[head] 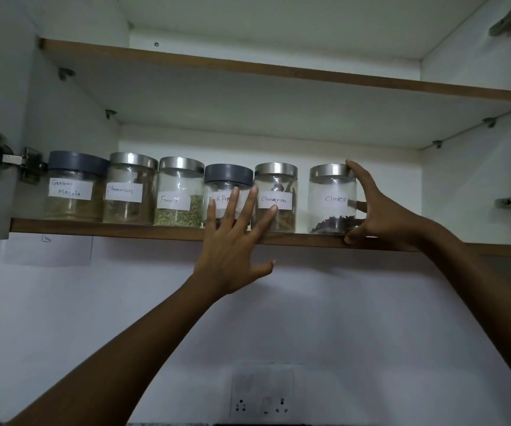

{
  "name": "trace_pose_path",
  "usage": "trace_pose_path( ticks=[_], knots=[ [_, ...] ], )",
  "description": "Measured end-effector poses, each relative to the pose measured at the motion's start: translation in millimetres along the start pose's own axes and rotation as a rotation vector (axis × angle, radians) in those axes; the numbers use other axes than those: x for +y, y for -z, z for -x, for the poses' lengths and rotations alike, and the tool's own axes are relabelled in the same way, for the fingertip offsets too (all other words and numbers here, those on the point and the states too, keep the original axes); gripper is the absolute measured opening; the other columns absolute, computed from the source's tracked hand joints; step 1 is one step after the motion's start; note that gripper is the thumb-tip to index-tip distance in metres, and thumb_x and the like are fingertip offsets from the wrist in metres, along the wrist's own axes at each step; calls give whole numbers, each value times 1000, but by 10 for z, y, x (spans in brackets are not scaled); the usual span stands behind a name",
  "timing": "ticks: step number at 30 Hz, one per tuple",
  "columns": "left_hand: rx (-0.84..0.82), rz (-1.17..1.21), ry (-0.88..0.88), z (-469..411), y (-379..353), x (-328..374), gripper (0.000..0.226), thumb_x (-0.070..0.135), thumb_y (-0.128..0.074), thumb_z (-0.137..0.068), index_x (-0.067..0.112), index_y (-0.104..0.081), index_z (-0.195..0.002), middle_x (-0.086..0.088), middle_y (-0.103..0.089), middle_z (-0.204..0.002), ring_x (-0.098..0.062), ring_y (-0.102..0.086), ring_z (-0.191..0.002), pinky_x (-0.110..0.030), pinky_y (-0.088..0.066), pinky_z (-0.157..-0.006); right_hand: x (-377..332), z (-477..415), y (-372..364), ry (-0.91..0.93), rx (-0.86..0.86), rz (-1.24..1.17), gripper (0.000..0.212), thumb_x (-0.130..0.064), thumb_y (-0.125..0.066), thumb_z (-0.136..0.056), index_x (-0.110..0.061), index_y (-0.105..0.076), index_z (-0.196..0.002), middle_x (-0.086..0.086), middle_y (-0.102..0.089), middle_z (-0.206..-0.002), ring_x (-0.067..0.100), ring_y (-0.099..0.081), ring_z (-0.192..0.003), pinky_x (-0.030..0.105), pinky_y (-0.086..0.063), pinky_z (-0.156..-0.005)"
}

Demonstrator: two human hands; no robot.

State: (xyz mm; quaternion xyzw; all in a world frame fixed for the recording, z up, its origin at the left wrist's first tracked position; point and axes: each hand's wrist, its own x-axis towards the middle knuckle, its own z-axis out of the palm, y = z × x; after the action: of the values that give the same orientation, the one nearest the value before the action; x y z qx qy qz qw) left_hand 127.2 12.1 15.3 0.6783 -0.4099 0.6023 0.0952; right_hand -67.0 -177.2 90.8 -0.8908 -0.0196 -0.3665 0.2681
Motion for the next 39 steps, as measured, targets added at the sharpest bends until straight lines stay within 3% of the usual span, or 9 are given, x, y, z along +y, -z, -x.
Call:
trace_pose_path(
  ticks=[5,14,18,24,26,29,32,35,39],
  knots=[
    [3,-4,-1,-7,-15,-4,92,74,-33,-72,30,-8,-148,-14,-8,-156,-39,-6,-142,-61,-1,-108,35,-54,-27,-53,21,-80,111,-5,-79,-66,-52,-8,-137,-9,-19,-148,20,-60,-104,28,-49,-86],
    [-23,-5,-1,-3,-20,1,92,74,-32,-71,31,-7,-148,-11,-7,-157,-39,-5,-143,-64,-12,-109,37,-197,-278,-21,120,-22,106,1,-72,-72,-41,-4,-142,-7,-26,-130,15,-60,-82,12,-51,-59],
    [-23,-5,-6,-3,-17,-7,91,73,-34,-71,31,-9,-148,-9,-8,-157,-40,-4,-143,-64,-13,-109,51,-180,-317,-10,143,14,107,-2,-71,-75,-43,1,-143,-8,-25,-139,11,-58,-90,9,-48,-62],
    [-54,-14,1,-1,5,1,92,73,-34,-71,31,-7,-148,-10,-6,-157,-41,-2,-142,-63,-11,-110,66,-128,-386,-104,194,34,111,-15,-70,-77,-41,16,-142,5,-27,-147,20,-60,-98,28,-46,-85],
    [-86,-2,1,-4,26,-4,92,72,-32,-71,31,-3,-147,-11,-5,-157,-41,0,-142,-61,-9,-111,61,-88,-422,-94,216,38,112,-19,-69,-77,-34,20,-143,-6,-28,-139,20,-56,-104,24,-44,-86],
    [-148,28,-45,14,75,-46,92,70,-34,-73,30,3,-147,-14,0,-157,-41,5,-142,-56,-1,-113,61,25,-464,-61,220,118,119,-42,-71,-71,-32,24,-141,-9,11,-155,26,-22,-140,43,-31,-110],
    [-162,124,-61,65,204,-64,94,56,-52,-78,27,4,-148,-15,7,-156,-39,12,-141,-49,6,-112,49,225,-529,-76,252,146,113,-37,-70,-78,-25,21,-143,-5,30,-151,19,1,-145,45,-17,-116],
    [-52,276,-43,257,435,67,73,33,-51,-83,18,-21,-147,-14,-15,-156,-36,-4,-143,-47,-2,-113,-43,559,-655,-14,343,197,99,-26,-69,-81,-21,5,-147,-1,20,-154,14,6,-144,32,-12,-114],
    [103,466,-21,728,593,277,34,21,-47,-85,14,-63,-114,-3,-61,-123,-23,-43,-129,-37,-33,-104,-62,1068,-931,12,327,124,75,-18,-69,-81,-28,-25,-141,-1,-6,-152,18,-21,-139,30,-27,-107]
  ],
)
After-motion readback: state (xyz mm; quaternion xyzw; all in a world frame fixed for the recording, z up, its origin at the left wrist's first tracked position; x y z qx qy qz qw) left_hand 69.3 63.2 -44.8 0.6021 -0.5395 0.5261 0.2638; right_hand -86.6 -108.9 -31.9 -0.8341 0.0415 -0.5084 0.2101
